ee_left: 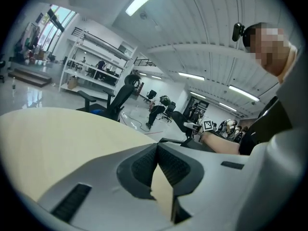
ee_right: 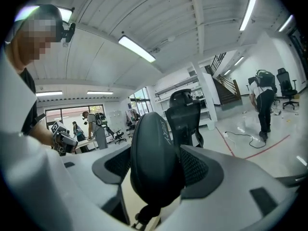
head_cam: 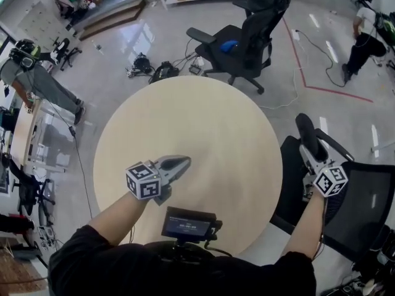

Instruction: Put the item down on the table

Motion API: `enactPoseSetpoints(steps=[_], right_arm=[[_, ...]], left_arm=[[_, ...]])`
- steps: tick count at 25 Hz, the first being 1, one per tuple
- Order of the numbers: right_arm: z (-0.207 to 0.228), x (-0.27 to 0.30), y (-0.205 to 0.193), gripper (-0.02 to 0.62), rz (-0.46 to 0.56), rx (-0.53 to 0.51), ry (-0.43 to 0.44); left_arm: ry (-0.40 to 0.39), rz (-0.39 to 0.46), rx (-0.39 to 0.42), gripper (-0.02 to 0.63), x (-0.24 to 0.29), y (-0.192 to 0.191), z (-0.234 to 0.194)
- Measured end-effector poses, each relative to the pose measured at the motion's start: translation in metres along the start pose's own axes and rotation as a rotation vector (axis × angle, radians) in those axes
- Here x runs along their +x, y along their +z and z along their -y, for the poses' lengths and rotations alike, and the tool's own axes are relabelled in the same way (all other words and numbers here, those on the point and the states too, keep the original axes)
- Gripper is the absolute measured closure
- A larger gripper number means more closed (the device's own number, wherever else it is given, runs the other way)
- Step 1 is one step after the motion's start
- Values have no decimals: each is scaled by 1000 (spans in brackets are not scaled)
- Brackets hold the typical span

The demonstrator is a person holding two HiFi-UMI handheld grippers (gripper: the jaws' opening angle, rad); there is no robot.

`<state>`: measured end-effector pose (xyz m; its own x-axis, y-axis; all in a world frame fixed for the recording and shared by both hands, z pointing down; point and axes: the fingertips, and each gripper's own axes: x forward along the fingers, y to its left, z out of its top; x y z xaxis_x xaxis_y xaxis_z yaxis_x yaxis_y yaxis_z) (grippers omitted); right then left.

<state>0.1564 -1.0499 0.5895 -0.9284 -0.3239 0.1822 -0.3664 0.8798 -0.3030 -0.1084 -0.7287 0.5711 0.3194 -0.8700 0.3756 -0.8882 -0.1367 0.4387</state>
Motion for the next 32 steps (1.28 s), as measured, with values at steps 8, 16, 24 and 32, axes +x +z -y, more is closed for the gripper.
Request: enactPoseSetpoints(steps=[8, 16, 24, 32], right_arm=[[6, 133, 1, 284, -28, -51, 95], [-24, 256, -14, 284, -75, -95, 202], [-55, 338, -40, 284, -131, -158, 273], [-65, 381, -60, 284, -167, -204, 249]], left_arm=[[54, 22, -64, 604, -7, -7, -56], [113, 35, -121, 604, -26, -22, -97], [144, 46, -149, 604, -34, -39, -123], [152, 82, -138, 604, -51, -39, -140]])
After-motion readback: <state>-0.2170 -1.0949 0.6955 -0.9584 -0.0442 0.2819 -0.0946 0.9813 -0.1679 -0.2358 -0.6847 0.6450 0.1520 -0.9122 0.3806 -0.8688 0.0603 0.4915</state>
